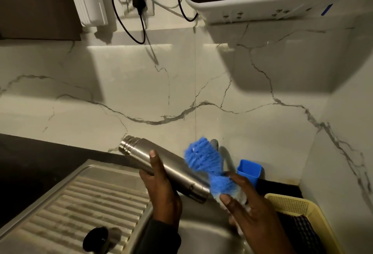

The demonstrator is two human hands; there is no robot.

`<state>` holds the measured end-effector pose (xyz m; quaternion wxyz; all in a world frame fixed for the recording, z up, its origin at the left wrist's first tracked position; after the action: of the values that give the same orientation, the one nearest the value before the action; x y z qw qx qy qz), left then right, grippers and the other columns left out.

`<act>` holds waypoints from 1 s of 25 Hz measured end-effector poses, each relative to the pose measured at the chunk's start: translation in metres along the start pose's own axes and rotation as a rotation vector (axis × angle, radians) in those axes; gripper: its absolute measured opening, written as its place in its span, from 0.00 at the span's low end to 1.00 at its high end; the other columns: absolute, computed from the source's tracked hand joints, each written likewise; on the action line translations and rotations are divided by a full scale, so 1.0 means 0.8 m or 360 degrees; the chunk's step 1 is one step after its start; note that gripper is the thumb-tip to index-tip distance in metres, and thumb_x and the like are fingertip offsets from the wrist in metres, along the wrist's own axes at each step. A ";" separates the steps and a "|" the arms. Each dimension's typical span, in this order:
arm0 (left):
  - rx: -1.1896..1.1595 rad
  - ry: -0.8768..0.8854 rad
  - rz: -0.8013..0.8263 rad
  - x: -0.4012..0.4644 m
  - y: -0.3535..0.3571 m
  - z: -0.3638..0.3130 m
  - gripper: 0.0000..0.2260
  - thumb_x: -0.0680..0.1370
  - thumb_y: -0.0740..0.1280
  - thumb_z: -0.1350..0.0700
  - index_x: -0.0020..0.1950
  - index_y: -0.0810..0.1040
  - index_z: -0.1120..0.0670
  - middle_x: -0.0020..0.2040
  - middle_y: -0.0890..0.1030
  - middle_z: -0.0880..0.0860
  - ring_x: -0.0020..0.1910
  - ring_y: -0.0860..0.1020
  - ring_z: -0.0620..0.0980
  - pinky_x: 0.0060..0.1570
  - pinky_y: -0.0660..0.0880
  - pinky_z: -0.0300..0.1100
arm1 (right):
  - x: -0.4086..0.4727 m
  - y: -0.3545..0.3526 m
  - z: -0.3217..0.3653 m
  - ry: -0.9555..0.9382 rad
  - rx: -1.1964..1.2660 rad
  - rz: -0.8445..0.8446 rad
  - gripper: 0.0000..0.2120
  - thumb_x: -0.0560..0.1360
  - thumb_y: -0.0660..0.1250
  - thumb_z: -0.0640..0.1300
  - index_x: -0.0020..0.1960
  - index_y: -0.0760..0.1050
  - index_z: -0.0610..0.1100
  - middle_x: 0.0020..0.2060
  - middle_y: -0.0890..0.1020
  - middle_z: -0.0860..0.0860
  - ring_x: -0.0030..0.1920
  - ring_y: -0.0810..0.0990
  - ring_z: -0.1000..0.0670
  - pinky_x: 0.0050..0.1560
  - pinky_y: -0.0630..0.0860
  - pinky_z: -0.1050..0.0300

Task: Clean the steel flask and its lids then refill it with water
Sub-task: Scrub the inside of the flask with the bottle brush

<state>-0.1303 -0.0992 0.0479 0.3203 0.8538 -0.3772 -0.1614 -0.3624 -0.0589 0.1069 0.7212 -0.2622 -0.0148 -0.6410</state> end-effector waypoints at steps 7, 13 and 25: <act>0.0846 0.0504 0.0699 -0.035 0.043 -0.044 0.29 0.63 0.81 0.48 0.59 0.73 0.41 0.51 0.82 0.47 0.46 0.82 0.43 0.41 0.79 0.36 | 0.039 -0.045 0.072 -0.0460 -0.0563 0.0012 0.22 0.75 0.61 0.58 0.65 0.61 0.75 0.58 0.75 0.72 0.57 0.74 0.70 0.54 0.71 0.73; 0.1145 0.0823 0.0874 -0.039 0.054 -0.064 0.30 0.63 0.78 0.53 0.63 0.73 0.45 0.52 0.81 0.45 0.48 0.81 0.46 0.46 0.78 0.39 | 0.072 -0.075 0.151 -0.0881 -0.1317 0.0151 0.20 0.76 0.53 0.67 0.67 0.65 0.69 0.53 0.82 0.62 0.50 0.80 0.56 0.48 0.78 0.54; 0.1716 0.1186 0.1039 -0.044 0.085 -0.078 0.32 0.62 0.73 0.45 0.65 0.70 0.43 0.54 0.78 0.40 0.49 0.78 0.40 0.44 0.72 0.29 | 0.139 -0.022 0.221 -0.1222 -0.2503 0.0668 0.18 0.79 0.61 0.47 0.63 0.66 0.66 0.40 0.69 0.61 0.41 0.71 0.52 0.35 0.63 0.59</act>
<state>-0.1584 -0.0810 0.1409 -0.0056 0.7352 -0.5054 0.4516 -0.3036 -0.0910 0.3055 0.3810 -0.8736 0.2363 -0.1893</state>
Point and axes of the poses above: each hand's wrist, its own x-axis towards the middle knuckle, its own y-axis out of the palm, z = x × y, the point moved 10 cm from there along x, towards the middle knuckle
